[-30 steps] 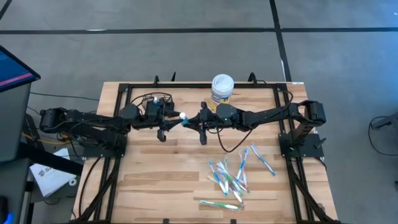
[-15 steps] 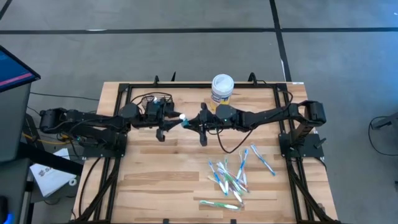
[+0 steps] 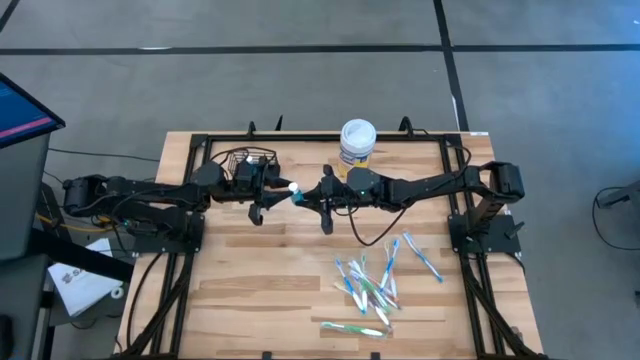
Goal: Pick & Place toothbrushing station
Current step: Put the blue mouthwash into the mesh organizer
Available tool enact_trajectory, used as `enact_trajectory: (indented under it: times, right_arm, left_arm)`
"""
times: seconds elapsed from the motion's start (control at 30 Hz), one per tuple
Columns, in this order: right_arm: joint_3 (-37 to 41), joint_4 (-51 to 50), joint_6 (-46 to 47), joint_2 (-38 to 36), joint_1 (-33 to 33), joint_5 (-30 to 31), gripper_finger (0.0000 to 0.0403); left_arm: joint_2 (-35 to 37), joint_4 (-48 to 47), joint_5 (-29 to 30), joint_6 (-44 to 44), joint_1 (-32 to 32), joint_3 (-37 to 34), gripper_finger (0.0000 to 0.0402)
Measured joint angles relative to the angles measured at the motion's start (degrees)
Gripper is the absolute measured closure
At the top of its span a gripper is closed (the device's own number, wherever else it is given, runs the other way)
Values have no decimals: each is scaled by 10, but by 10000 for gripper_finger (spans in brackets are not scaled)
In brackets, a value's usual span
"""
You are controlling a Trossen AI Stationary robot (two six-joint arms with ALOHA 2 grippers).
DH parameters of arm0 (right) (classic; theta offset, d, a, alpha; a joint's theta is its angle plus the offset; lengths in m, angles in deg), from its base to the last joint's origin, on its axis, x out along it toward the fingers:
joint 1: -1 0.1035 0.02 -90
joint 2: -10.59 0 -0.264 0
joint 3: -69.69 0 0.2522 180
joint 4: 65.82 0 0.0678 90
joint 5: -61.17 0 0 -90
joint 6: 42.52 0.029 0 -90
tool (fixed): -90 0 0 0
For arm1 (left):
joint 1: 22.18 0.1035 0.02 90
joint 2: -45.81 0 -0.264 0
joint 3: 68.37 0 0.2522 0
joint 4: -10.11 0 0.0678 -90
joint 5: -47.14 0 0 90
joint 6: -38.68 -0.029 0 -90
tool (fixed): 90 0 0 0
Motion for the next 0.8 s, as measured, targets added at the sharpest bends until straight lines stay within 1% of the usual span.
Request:
enact_trajectory:
  times: [0.37, 0.57, 0.67, 0.8]
  right_arm:
    - [0, -1, 1, 0, 0, 0, 364]
    - [0, -2, 2, 0, 0, 1, 364]
    - [0, -3, 1, 0, 0, -1, 364]
    - [0, -4, 0, 0, 1, -3, 364]
  left_arm:
    - [0, -1, 1, -12, 7, 0, 281]
    - [0, -1, -9, -11, 12, 0, 280]
    - [2, -3, -12, -11, 12, 0, 266]
    - [4, -1, -17, 2, 12, 0, 231]
